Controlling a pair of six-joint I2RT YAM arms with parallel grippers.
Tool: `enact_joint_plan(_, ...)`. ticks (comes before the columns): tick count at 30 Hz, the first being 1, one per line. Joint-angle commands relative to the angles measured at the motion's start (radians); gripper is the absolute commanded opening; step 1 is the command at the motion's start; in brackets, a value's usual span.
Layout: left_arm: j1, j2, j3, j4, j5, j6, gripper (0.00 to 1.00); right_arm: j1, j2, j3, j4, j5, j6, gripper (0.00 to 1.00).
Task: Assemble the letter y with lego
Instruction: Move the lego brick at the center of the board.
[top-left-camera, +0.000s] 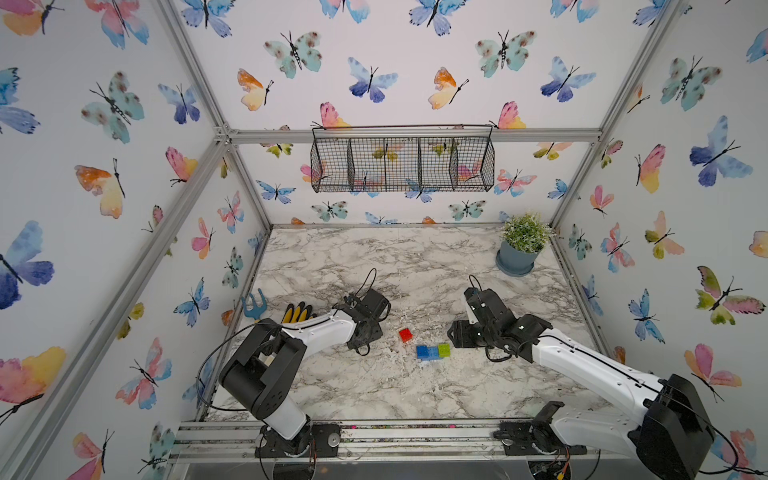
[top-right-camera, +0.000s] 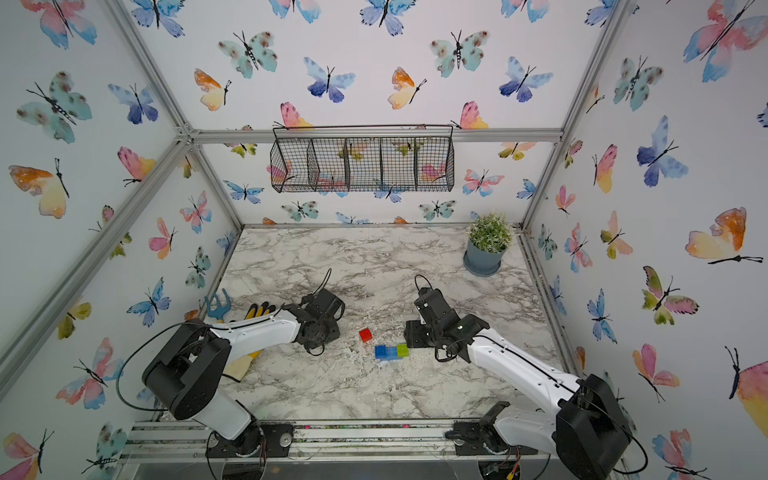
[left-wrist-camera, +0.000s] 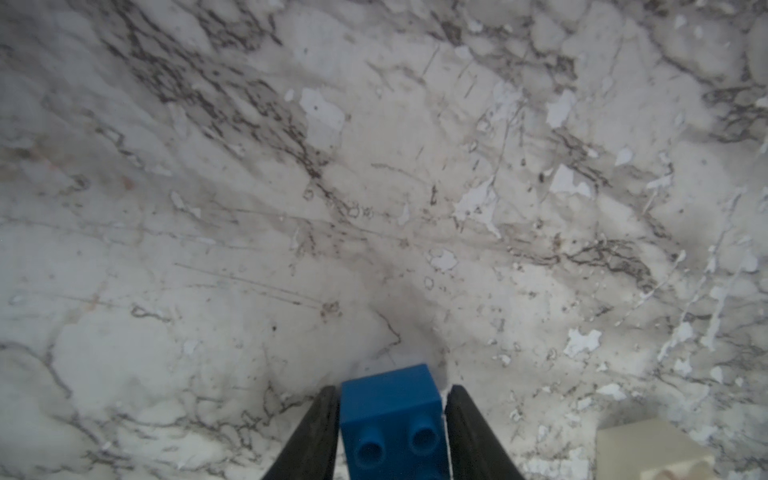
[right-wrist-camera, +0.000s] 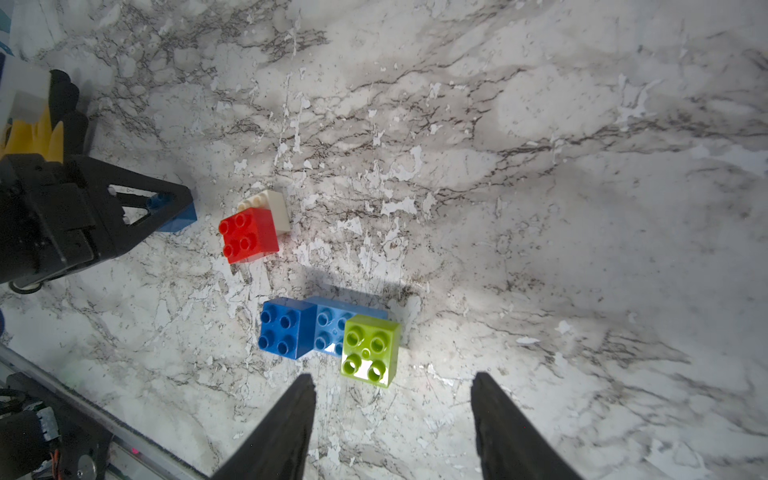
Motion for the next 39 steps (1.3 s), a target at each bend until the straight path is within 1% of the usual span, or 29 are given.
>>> enact_joint_plan(1, 0.005, 0.030, 0.006, -0.013, 0.012, 0.018, 0.37, -0.003, -0.010, -0.015, 0.001, 0.020, 0.001, 0.63)
enact_joint_plan(4, 0.000, 0.027, 0.003, -0.019, 0.027, 0.028, 0.27, -0.003, -0.006, -0.015, 0.005, 0.022, 0.000, 0.63)
enact_joint_plan(8, -0.039, -0.001, 0.015, -0.049, 0.026, 0.058, 0.26, -0.003, -0.002, -0.016, 0.006, 0.020, -0.003, 0.62)
enact_joint_plan(12, -0.114, -0.028, 0.020, -0.066, 0.057, 0.099, 0.25, -0.003, 0.003, -0.019, 0.013, 0.008, -0.019, 0.63)
enact_joint_plan(17, -0.201, -0.027, 0.019, -0.102, 0.067, 0.167, 0.23, -0.003, 0.028, -0.004, 0.019, -0.053, -0.110, 0.63)
enact_joint_plan(22, -0.218, -0.026, -0.022, -0.098, 0.073, 0.211, 0.24, -0.003, 0.059, 0.027, 0.010, -0.087, -0.176, 0.63)
enact_joint_plan(24, -0.221, -0.023, -0.034, -0.089, 0.078, 0.227, 0.27, -0.003, 0.072, 0.038, 0.009, -0.093, -0.189, 0.63)
enact_joint_plan(25, -0.222, -0.021, -0.034, -0.088, 0.078, 0.233, 0.31, -0.003, 0.079, 0.042, 0.011, -0.100, -0.197, 0.63)
enact_joint_plan(27, -0.228, -0.015, -0.026, -0.095, 0.068, 0.244, 0.44, -0.003, 0.092, 0.046, 0.017, -0.117, -0.212, 0.64)
enact_joint_plan(31, -0.232, -0.024, -0.019, -0.107, 0.054, 0.260, 0.56, -0.003, 0.122, 0.050, 0.030, -0.169, -0.252, 0.68)
enact_joint_plan(33, -0.232, -0.043, -0.021, -0.115, 0.047, 0.264, 0.57, -0.003, 0.137, 0.050, 0.047, -0.193, -0.266, 0.72)
enact_joint_plan(35, -0.233, -0.067, -0.029, -0.121, 0.041, 0.262, 0.59, -0.003, 0.166, 0.056, 0.065, -0.234, -0.275, 0.75)
enact_joint_plan(39, -0.234, -0.107, -0.058, -0.129, 0.031, 0.243, 0.60, -0.003, 0.230, 0.068, 0.133, -0.282, -0.278, 0.80)
